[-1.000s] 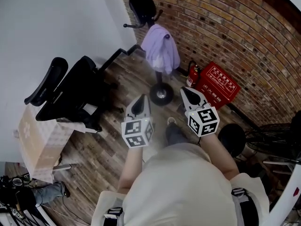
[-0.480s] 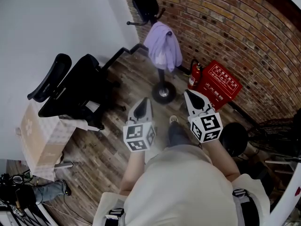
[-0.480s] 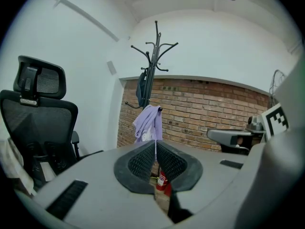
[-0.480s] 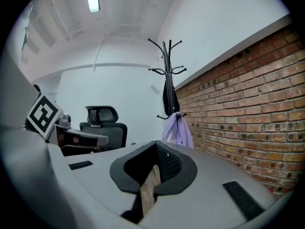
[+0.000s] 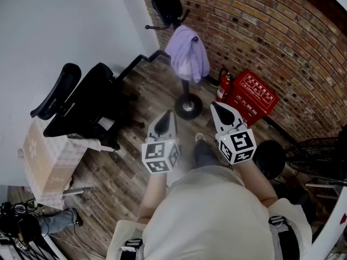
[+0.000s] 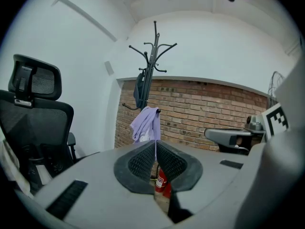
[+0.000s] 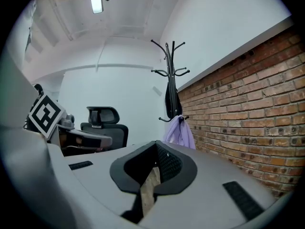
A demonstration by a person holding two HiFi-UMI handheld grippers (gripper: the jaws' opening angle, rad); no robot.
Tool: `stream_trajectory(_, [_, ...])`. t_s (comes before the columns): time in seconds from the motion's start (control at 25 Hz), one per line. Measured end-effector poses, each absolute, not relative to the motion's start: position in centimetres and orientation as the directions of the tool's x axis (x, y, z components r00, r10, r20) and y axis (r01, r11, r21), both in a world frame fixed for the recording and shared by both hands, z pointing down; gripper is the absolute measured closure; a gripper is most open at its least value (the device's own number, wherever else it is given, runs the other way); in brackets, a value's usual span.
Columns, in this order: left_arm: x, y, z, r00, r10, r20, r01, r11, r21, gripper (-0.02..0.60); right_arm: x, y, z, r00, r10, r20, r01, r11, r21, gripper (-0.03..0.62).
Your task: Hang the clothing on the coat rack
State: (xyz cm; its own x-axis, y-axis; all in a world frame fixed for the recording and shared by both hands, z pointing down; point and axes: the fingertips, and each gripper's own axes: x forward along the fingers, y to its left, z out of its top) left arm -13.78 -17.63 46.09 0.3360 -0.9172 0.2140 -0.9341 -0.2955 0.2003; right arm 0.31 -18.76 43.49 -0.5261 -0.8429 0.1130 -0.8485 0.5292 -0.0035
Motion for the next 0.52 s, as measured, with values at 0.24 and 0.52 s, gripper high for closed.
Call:
stream_trajectory(0.24, [-13.75,-18.05,46.09,0.339,-0.916,0.215,-0.934,-0.3,0.194,0.569,0.12,-18.9,43.31,-0.532,-0.84,0.108,-0.845,0.534,-0.005,0.595])
stream_trajectory(0.52, [-13.42,-18.35,46.04,0.341,-0.914,0.222,-0.935,-0.304,0.185,0.577,0.04,-19.2,43.05,-0.541,-0.835,0.105,-0.84,0.543,-0.009,0.595])
